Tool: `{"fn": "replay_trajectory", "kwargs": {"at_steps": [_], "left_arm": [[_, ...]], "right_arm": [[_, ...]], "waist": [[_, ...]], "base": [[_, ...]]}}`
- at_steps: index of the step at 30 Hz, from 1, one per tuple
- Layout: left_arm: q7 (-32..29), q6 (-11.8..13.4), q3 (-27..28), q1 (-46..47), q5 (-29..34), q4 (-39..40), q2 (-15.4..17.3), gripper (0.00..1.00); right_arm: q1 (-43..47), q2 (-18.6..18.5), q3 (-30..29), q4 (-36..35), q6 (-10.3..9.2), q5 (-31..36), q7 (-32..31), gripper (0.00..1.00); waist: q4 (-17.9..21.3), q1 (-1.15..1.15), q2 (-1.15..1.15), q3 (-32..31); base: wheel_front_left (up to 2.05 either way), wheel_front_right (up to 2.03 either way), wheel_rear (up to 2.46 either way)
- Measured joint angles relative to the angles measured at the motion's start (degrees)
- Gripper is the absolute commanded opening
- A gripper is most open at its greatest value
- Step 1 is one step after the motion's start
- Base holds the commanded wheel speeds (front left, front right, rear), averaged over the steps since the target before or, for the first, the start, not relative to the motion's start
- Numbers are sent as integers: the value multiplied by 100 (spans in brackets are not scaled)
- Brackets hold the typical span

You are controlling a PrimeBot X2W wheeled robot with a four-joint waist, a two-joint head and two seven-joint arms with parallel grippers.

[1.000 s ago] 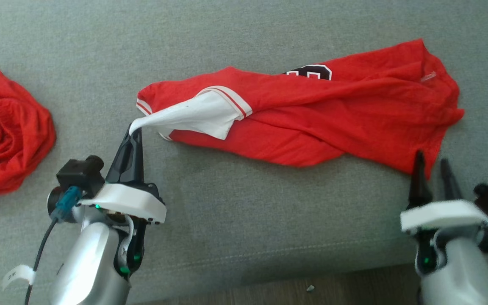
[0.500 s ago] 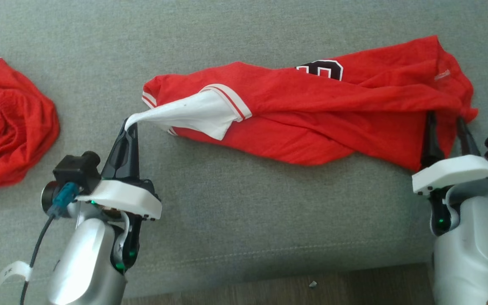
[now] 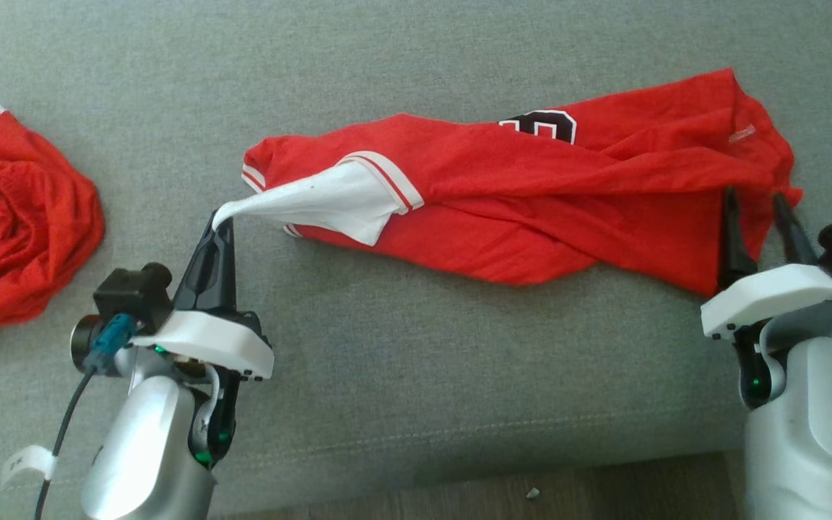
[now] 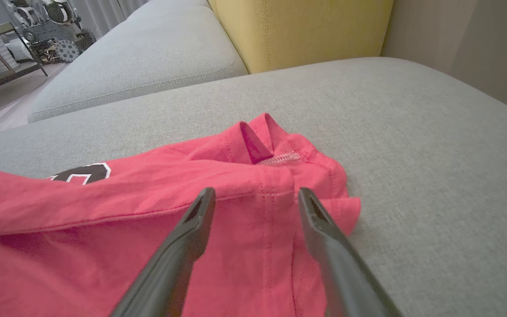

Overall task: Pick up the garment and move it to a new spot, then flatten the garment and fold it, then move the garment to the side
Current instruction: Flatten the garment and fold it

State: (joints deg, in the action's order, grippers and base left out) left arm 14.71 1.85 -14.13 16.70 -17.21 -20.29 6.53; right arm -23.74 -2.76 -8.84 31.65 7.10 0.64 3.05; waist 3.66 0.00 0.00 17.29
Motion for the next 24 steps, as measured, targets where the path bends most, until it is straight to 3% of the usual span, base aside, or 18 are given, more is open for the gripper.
{"fn": "replay_trajectory", "kwargs": {"at_steps": [9,10,11,21,24], "left_arm": [[0,-41,40,-1,74,-54,-31,0],[0,-41,52,-2,104,-53,-31,0],[0,-41,71,-2,109,-49,-30,0],[0,-43,193,7,232,-40,-18,0],[0,-53,204,47,259,-21,-20,0]], "right_arm": [[130,-35,22,-178,1,-137,-179,0],[142,-35,-14,-182,1,-169,-200,78],[142,-36,-66,-196,1,-200,-199,100],[154,-62,-198,-305,1,-770,-299,100],[449,-56,-252,-658,1,-979,-174,100]], "waist": [[-43,0,0,-78],[-49,0,0,-76],[-55,0,0,-72],[-126,0,0,-28],[-216,0,0,-10]], "base": [[0,0,0],[0,0,0],[0,0,0],[0,0,0],[0,0,0]]}}
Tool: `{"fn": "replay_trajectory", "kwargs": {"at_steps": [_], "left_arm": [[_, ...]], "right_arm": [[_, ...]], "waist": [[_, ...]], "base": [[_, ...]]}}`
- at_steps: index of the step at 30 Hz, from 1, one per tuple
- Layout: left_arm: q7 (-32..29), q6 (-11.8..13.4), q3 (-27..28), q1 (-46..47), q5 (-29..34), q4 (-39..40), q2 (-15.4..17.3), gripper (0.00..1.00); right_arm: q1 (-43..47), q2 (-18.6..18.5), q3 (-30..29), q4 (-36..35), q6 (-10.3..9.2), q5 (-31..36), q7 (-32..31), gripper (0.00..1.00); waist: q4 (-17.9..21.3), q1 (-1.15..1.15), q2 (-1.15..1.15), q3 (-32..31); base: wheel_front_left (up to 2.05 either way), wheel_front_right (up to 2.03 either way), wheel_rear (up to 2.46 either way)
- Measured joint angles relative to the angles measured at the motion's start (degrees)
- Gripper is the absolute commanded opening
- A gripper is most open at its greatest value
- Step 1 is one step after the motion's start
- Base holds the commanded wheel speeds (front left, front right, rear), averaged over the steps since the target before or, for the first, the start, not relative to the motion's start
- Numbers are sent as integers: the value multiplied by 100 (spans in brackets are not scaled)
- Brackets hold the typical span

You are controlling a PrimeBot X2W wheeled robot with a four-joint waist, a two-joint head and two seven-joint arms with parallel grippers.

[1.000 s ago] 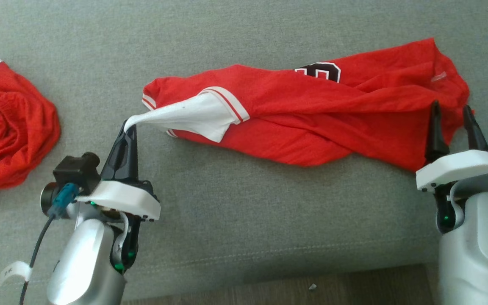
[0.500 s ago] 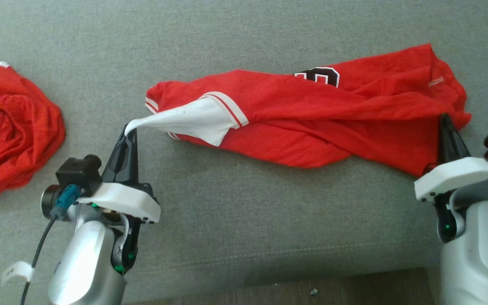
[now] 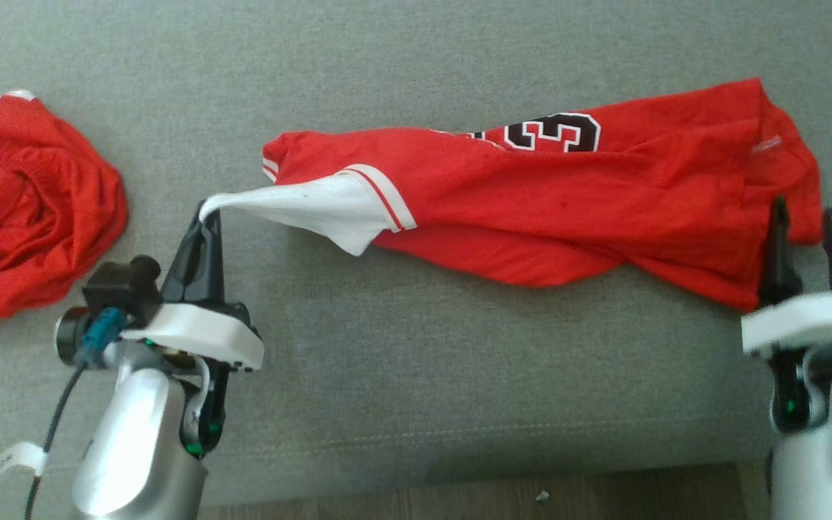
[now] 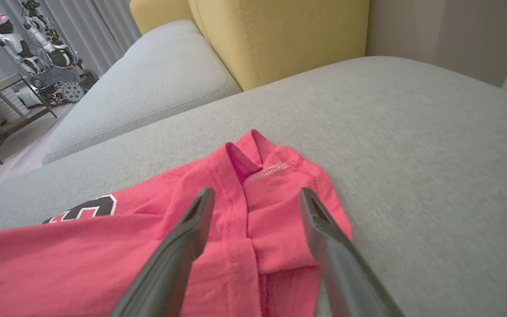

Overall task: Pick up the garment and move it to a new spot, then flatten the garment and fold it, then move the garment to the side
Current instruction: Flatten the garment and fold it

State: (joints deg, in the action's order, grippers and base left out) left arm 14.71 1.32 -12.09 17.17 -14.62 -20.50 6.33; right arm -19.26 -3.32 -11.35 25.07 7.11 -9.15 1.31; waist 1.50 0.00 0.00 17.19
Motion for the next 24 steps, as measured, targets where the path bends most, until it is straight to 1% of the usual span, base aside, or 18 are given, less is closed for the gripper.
{"fn": "replay_trajectory", "kwargs": {"at_steps": [4,6,9,11,14,22,24], "left_arm": [[0,1,135,70,0,85,7,0],[0,-1,174,74,1,111,9,0],[0,1,187,62,45,131,7,0],[0,-7,198,60,45,140,7,0],[0,-37,210,60,65,140,7,0],[0,-70,208,61,126,127,-12,0],[0,-85,209,63,141,126,-19,0]], "right_arm": [[748,46,268,-479,0,-122,143,100],[1005,62,388,-552,0,-272,143,100],[1089,62,555,-524,0,-435,145,100],[1021,62,647,-410,0,-580,177,100],[826,60,712,-89,0,-622,194,100],[307,58,833,657,0,-704,287,100],[231,57,845,821,0,-735,287,92]], "waist": [[34,0,0,92],[88,0,0,104],[171,0,0,91],[215,0,0,83],[241,0,0,76],[161,0,0,74],[129,0,0,82]], "base": [[0,0,0],[0,0,0],[0,0,0],[0,0,0],[0,0,0],[0,0,0],[0,0,0]]}}
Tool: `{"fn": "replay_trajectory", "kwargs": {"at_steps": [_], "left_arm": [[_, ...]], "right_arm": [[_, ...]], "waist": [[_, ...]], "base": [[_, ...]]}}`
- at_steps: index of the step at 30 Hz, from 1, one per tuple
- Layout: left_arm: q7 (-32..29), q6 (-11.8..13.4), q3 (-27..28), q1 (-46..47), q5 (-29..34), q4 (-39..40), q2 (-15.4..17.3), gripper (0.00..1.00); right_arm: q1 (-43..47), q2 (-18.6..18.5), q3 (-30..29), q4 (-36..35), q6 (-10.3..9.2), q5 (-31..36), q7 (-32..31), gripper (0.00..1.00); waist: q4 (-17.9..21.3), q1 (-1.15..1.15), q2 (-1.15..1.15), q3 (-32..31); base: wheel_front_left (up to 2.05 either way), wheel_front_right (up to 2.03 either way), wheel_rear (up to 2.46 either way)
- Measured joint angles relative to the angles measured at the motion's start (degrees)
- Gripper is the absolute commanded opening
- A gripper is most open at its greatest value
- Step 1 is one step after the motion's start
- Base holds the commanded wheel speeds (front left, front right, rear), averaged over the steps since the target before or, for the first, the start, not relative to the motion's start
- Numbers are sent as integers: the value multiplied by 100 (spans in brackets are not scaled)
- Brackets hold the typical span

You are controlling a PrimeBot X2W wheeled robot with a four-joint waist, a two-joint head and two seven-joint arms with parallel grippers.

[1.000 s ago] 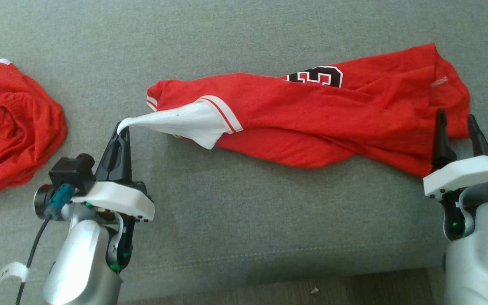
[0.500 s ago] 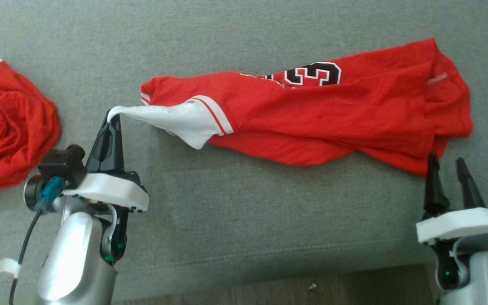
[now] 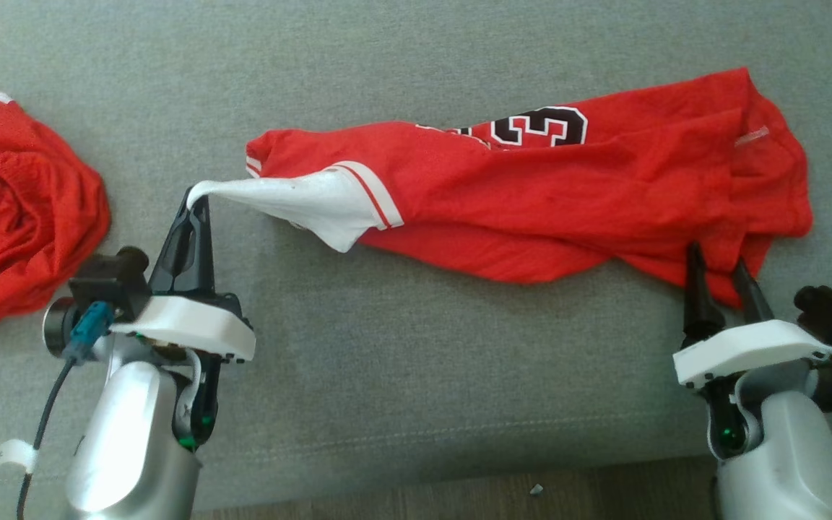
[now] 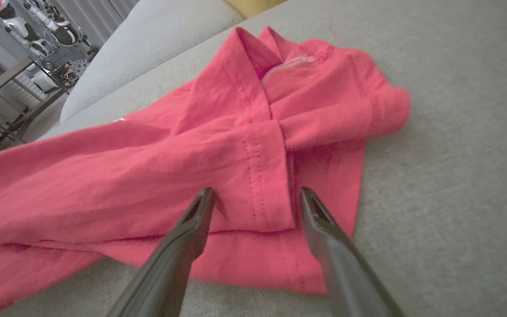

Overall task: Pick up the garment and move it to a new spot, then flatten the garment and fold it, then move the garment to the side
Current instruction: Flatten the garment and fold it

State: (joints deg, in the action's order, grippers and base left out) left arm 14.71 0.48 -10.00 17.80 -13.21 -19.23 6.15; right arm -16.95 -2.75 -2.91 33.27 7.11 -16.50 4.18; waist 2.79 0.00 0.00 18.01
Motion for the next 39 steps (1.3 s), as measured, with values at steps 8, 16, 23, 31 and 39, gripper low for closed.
{"fn": "replay_trajectory", "kwargs": {"at_steps": [8,16,23,31,39], "left_arm": [[0,-49,5,1,3,11,-73,0],[-9,-380,-29,48,-68,492,-98,0],[-904,-714,-358,1301,-619,1159,-16,0],[-1897,-760,-550,4079,-1005,182,263,0],[-673,-531,-784,6881,111,-2116,649,0]], "right_arm": [[-64,-109,44,81,0,-51,254,0],[412,-366,-111,-1602,0,-482,-238,0],[-13,-746,-934,-3438,0,-956,-1713,0],[-2792,-878,-887,-2647,0,-576,-2683,0],[-5567,-892,-363,-515,0,241,-1528,0]], "waist": [[-107,0,0,-77],[-81,0,0,-436],[-53,0,0,-799],[-67,0,0,-577],[-80,-1,0,298]], "base": [[0,0,0],[0,0,0],[0,0,0],[0,0,0],[0,0,0]]}}
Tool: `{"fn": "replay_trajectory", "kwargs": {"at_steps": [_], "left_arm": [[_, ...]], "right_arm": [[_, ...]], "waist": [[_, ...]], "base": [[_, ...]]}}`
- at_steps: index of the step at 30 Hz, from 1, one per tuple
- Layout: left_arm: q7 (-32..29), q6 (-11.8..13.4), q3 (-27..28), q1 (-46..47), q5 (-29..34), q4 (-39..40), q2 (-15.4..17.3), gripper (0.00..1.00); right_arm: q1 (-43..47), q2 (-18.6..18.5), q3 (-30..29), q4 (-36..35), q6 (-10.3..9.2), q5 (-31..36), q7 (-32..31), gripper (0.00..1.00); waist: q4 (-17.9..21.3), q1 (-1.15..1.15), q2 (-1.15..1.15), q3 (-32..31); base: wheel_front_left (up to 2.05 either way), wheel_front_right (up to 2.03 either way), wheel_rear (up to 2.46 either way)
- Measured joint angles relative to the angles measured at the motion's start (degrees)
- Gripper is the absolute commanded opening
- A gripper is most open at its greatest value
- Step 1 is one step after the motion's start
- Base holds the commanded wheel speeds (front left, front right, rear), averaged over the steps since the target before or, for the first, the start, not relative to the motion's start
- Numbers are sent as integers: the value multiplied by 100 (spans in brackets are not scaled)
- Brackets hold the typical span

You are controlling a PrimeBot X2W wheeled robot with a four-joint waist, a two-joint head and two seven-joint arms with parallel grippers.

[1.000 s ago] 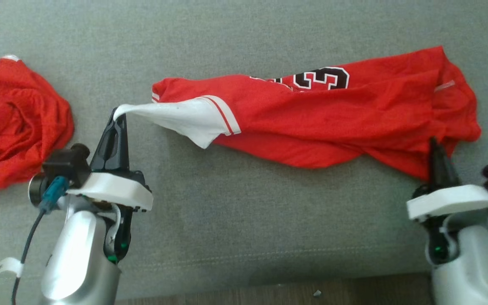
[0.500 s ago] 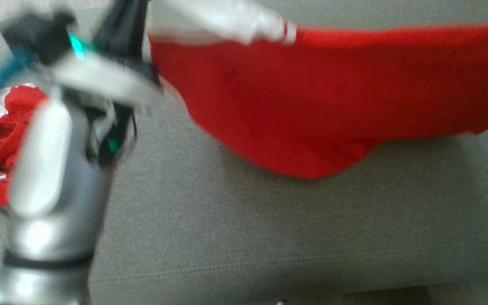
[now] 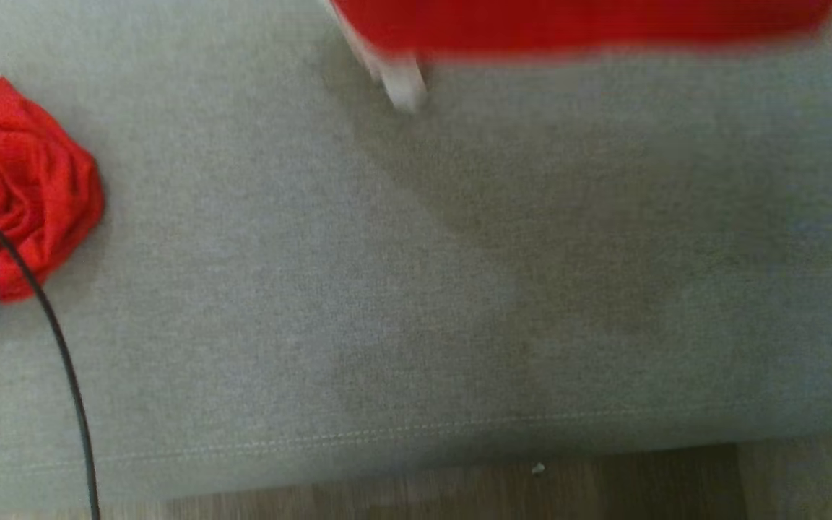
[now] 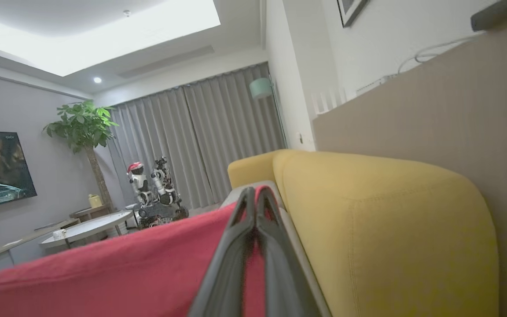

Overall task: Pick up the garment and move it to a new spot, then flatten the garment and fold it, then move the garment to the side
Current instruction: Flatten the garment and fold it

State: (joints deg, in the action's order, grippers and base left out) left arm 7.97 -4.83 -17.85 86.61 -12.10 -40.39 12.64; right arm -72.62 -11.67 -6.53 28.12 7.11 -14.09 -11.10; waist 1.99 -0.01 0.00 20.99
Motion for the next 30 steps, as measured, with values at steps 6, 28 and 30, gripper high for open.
{"fn": "replay_trajectory", "kwargs": {"at_steps": [6,28,30], "left_arm": [[679,326,159,1257,299,-174,79,0],[672,-232,-532,-5361,-1898,1836,32,0],[653,-231,-644,-5999,-2187,1746,41,0]], "right_arm": [[-1213,-67,108,828,0,396,1243,0],[2155,-714,1527,2323,0,-1113,1508,0],[2662,-704,1444,2284,0,-1224,1427,0]], "waist": [[-31,0,0,584],[-511,1,0,386],[-490,1,0,174]], "base": [[0,0,0],[0,0,0],[0,0,0]]}}
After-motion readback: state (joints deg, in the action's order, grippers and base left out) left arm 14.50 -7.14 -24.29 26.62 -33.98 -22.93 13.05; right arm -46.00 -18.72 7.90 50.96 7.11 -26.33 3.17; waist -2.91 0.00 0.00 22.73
